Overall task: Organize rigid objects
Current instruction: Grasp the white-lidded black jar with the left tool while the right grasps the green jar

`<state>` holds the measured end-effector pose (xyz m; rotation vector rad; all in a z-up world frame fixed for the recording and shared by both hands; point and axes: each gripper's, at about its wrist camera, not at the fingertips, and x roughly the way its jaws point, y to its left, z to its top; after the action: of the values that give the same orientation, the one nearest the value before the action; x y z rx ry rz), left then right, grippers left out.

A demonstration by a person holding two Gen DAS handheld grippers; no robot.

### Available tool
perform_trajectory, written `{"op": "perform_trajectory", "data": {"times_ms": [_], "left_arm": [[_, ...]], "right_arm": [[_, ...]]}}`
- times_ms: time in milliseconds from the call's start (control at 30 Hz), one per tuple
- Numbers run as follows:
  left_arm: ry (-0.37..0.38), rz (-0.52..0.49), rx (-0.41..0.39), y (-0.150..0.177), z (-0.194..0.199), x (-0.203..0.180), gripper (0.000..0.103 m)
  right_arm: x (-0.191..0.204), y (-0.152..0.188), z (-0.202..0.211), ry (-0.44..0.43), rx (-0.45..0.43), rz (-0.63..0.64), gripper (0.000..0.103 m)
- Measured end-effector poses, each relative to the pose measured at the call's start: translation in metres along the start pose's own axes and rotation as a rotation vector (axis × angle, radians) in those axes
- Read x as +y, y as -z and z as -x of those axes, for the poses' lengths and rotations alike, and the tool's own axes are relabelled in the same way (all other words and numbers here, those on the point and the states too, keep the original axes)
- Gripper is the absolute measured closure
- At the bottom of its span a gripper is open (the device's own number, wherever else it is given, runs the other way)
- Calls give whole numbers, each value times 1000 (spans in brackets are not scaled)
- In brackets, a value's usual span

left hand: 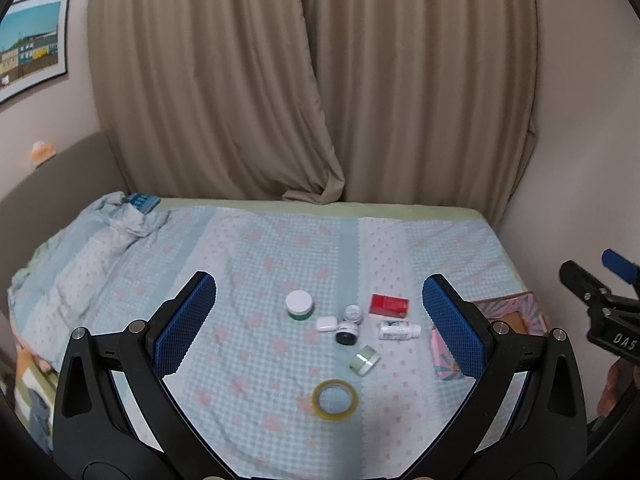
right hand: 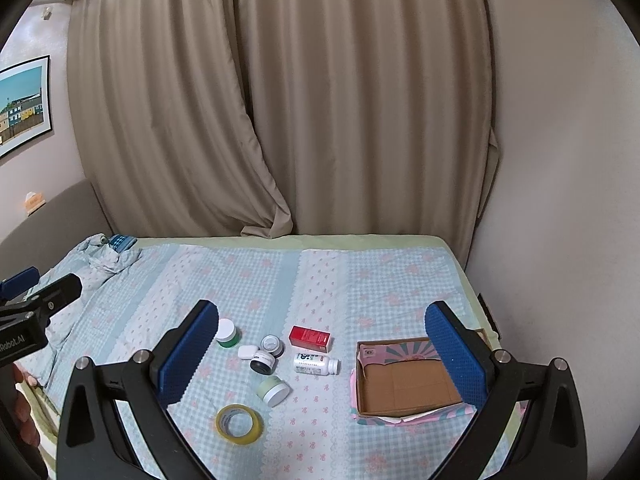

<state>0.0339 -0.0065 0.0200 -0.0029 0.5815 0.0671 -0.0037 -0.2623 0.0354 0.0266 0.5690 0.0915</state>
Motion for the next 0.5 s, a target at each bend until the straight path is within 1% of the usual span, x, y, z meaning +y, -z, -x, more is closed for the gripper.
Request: {"op": "perform_trajectory", "data": {"times_ms": [67, 133, 200, 333, 433, 500], "left_arm": [[-6, 0, 5, 2, -7, 5, 0], [4, 7, 27, 6, -18, 12, 0], [21, 15, 64, 10, -34, 27, 0], [60, 9, 100, 11, -66, 59, 0], [92, -24, 131, 7, -89, 80, 0], [117, -53, 150, 3, -107, 97, 0]], "right_arm": [[1, -3, -1, -6, 4, 17, 0], [3, -3, -3, -1, 3, 21, 0], [5, -4, -12, 8, 14, 8, 0], [19, 3, -25, 29, 69, -52, 0], [30, 4, -42, 53, 111, -87, 0], [42, 6, -52, 79, 143, -135, 0]]}}
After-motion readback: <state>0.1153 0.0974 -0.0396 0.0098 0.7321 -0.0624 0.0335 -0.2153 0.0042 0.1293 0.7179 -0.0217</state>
